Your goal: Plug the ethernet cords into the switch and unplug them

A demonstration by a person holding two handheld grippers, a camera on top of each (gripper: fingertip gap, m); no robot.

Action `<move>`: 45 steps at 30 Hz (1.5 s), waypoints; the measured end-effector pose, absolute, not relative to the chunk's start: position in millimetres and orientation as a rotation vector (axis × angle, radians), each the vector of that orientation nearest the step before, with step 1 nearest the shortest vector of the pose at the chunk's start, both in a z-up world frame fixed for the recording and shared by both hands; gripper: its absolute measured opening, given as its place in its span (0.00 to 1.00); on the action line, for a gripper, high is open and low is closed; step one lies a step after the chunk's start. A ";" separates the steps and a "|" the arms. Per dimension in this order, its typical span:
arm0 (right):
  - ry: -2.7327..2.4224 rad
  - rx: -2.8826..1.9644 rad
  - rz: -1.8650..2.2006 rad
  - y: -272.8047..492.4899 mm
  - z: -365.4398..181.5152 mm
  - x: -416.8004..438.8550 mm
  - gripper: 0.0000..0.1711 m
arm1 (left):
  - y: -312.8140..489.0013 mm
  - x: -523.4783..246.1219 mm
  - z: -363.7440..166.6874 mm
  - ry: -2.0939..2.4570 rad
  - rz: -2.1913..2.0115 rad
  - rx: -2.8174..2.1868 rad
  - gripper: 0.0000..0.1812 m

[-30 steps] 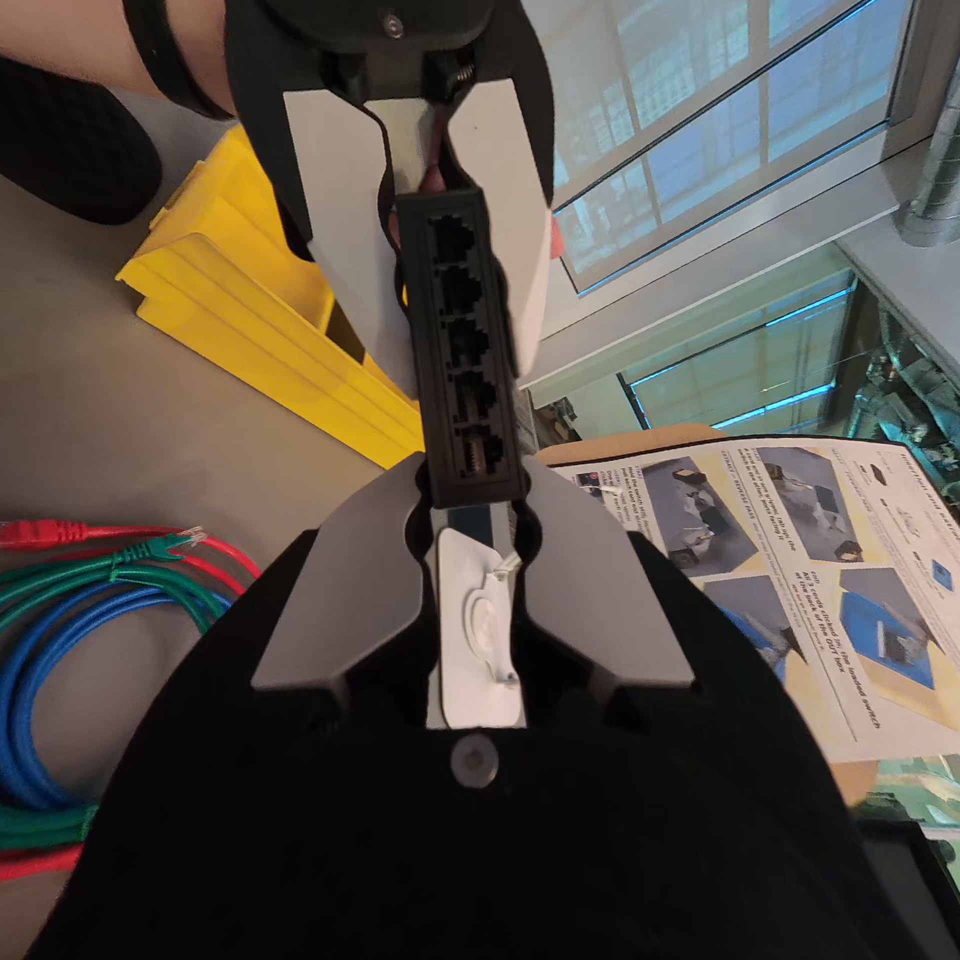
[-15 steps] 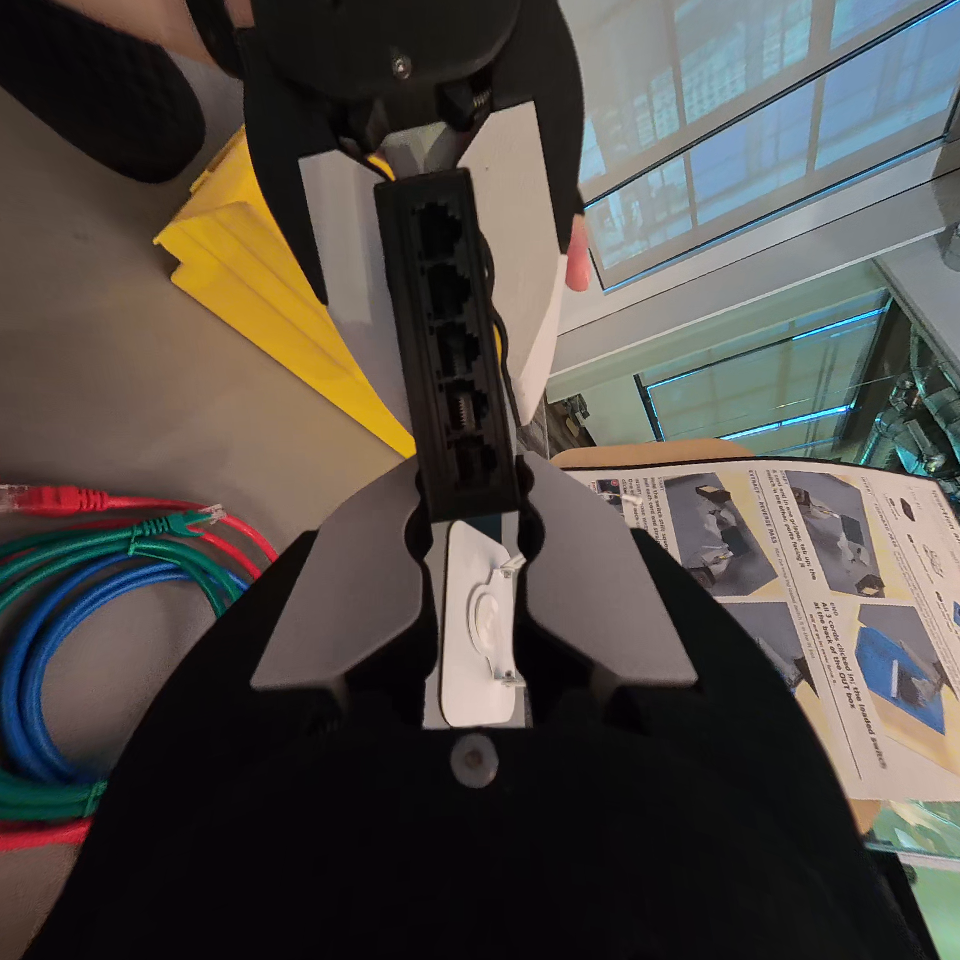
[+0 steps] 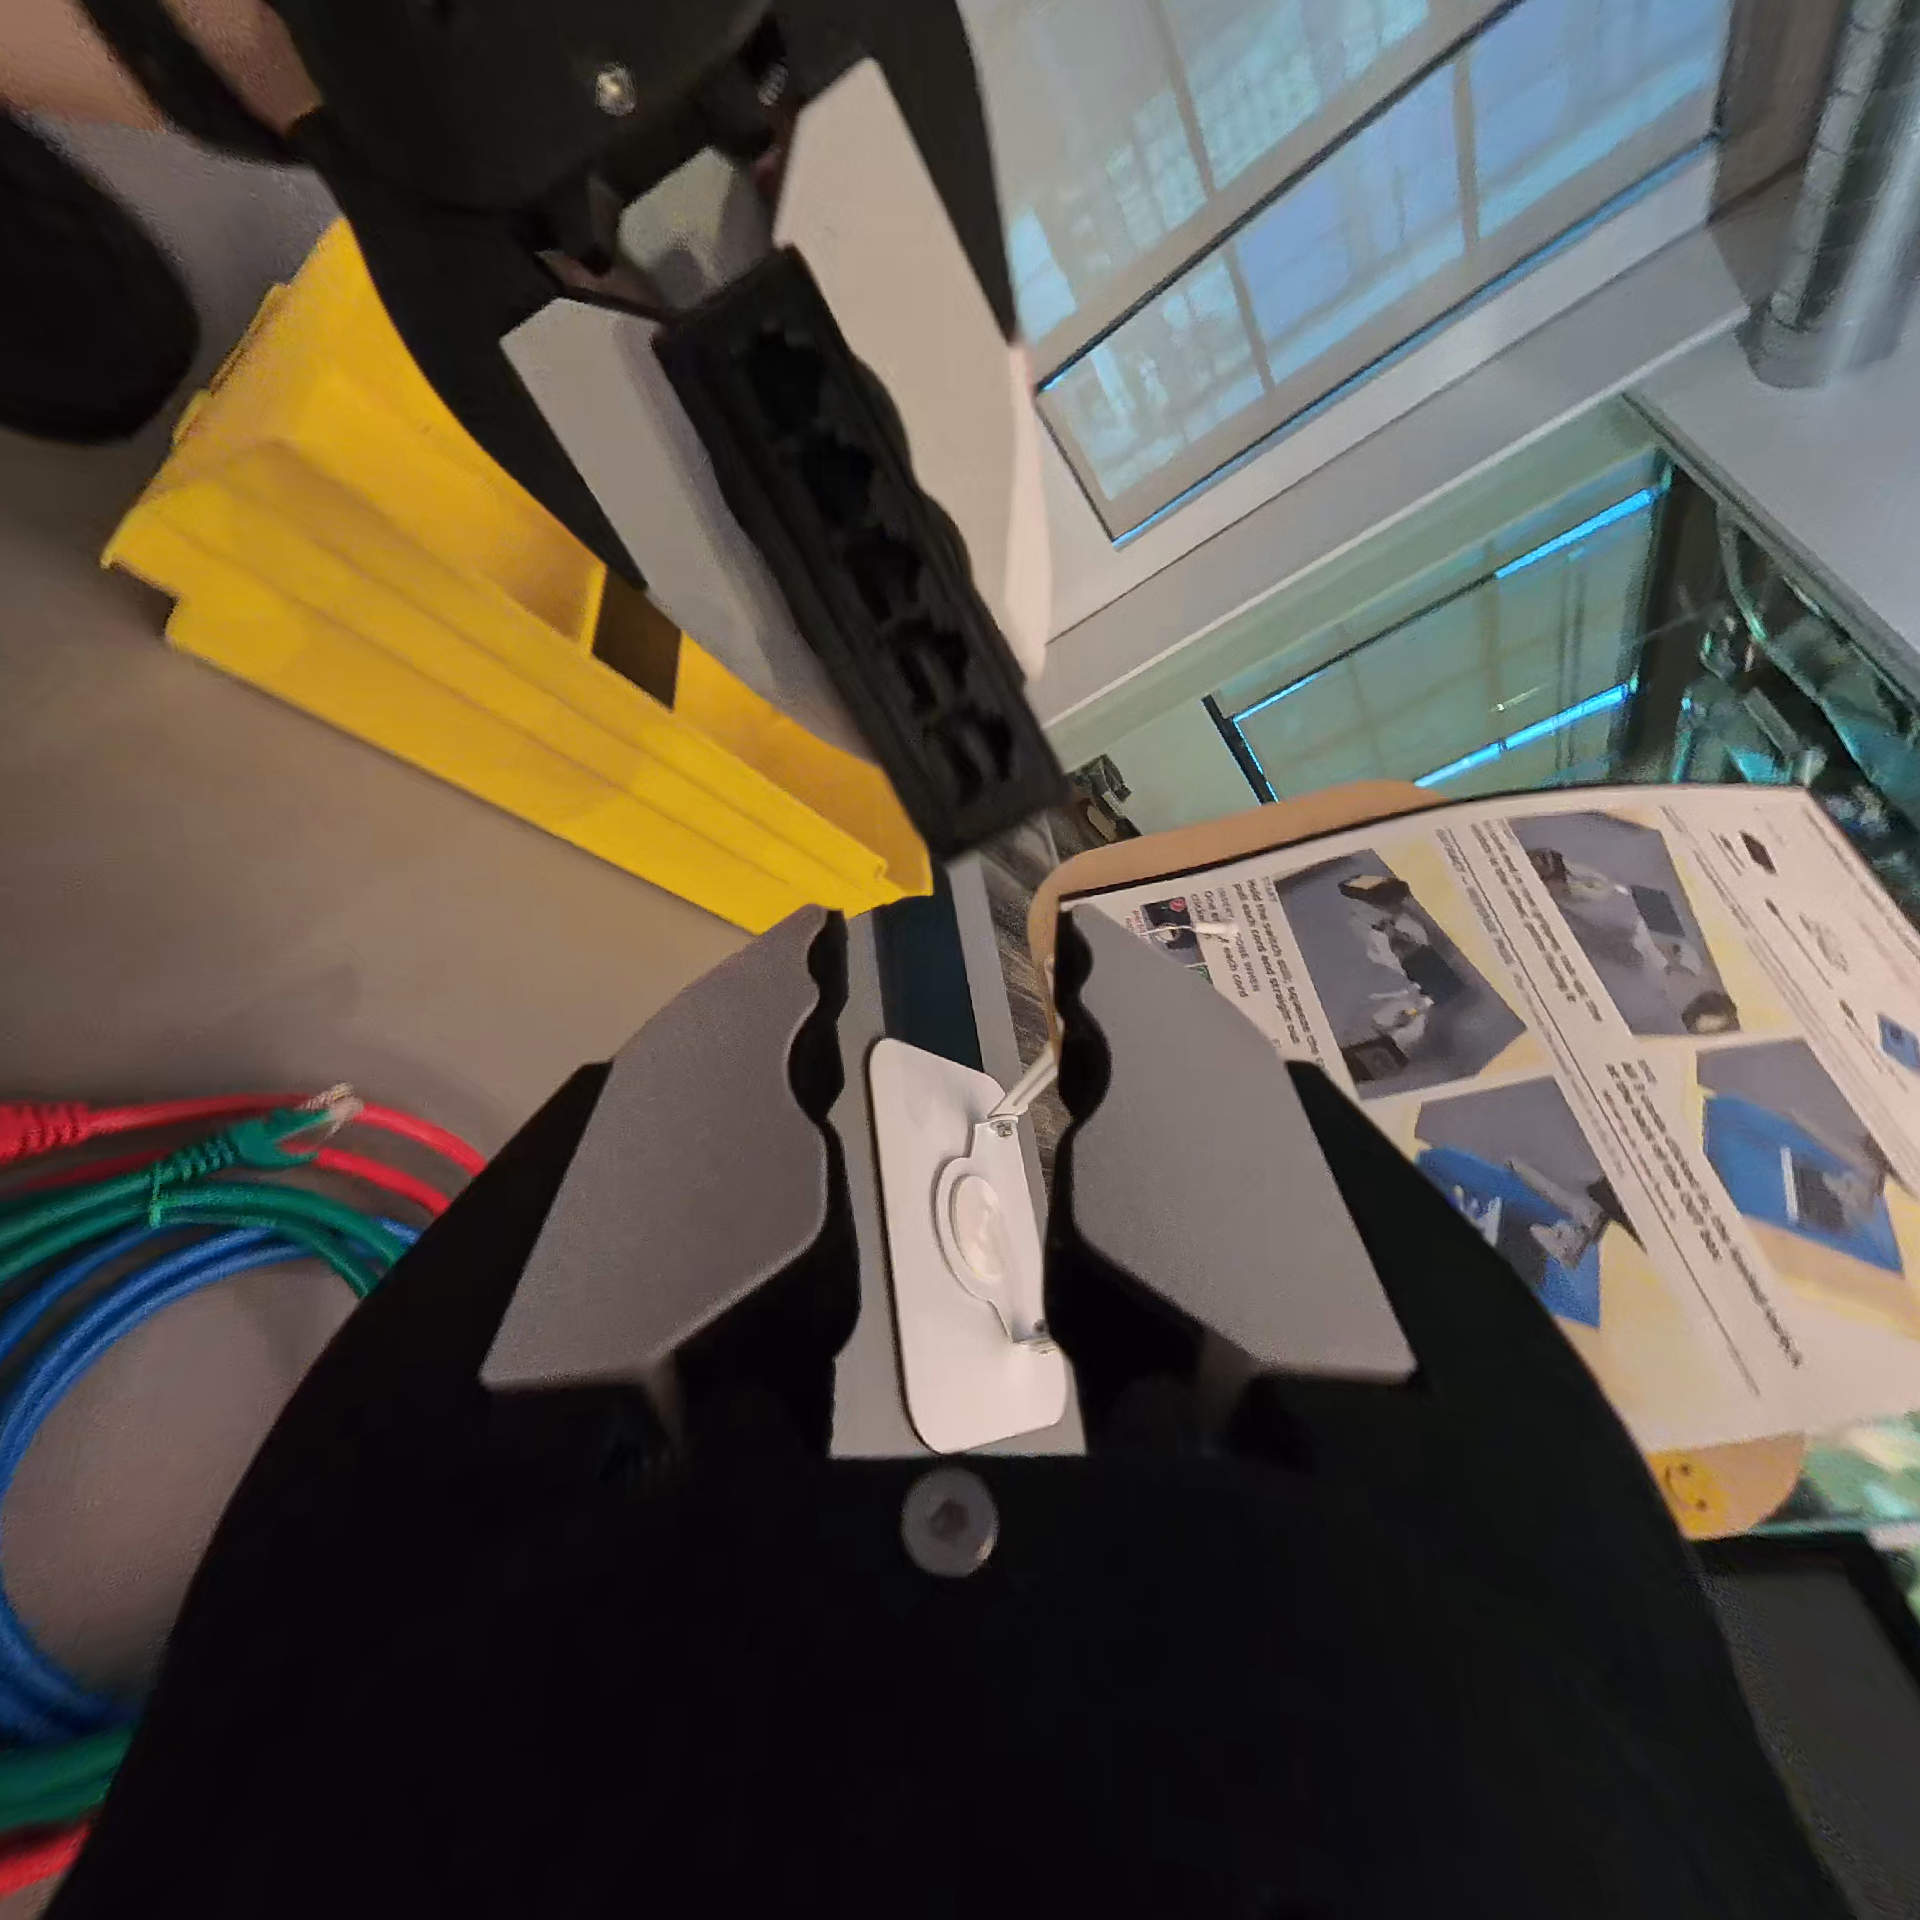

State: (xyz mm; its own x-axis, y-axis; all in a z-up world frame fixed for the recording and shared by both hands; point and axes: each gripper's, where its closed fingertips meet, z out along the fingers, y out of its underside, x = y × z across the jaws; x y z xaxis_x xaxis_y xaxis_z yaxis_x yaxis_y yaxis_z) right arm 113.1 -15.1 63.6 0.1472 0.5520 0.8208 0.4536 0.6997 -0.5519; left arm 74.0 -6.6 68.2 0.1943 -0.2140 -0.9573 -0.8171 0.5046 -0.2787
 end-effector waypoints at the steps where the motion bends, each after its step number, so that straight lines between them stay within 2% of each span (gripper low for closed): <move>1: -1.443 -0.903 0.116 -13.0 69.2 114.9 0.23 | -5.0 66.6 75.6 1.312 0.519 -1.021 0.17; 4: -1.355 -1.074 0.217 -5.7 77.5 117.5 0.21 | 0.3 38.4 99.6 1.213 0.526 -1.059 0.17; 11: -1.331 -1.572 0.501 -29.6 26.5 93.7 0.19 | 3.7 -4.1 124.7 1.106 0.497 -1.116 0.17; 20: -0.825 -1.896 0.143 -18.1 -31.4 191.6 0.18 | 2.6 -19.9 134.3 1.073 0.421 -1.138 0.17; 25: -0.632 -2.010 -0.051 -21.5 -58.4 207.2 0.15 | -3.6 -14.8 137.4 1.080 0.364 -1.123 0.17; 29: -0.668 -2.028 -0.249 -25.3 -79.6 203.9 0.15 | -7.5 -13.3 137.9 1.094 0.363 -1.117 0.17; 35: -0.996 -2.020 0.123 -55.7 -106.0 123.8 0.15 | -9.6 -16.3 140.5 1.088 0.322 -1.118 0.16; 40: -0.929 -2.296 0.506 -57.2 -137.7 123.0 0.16 | -13.7 -12.7 140.6 1.105 0.327 -1.107 0.17; 45: -0.852 -2.287 0.798 -50.2 -136.0 117.2 0.15 | -16.1 -9.1 141.2 1.113 0.311 -1.100 0.17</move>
State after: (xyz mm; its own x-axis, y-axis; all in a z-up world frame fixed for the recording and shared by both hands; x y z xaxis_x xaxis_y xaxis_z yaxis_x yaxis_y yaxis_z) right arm 117.2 -50.2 -136.0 0.6195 0.7125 -0.3294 0.3751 -0.6374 -0.6731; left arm -9.1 -16.1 141.2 0.4627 -0.2981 -0.8349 -0.6874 0.4740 -0.5503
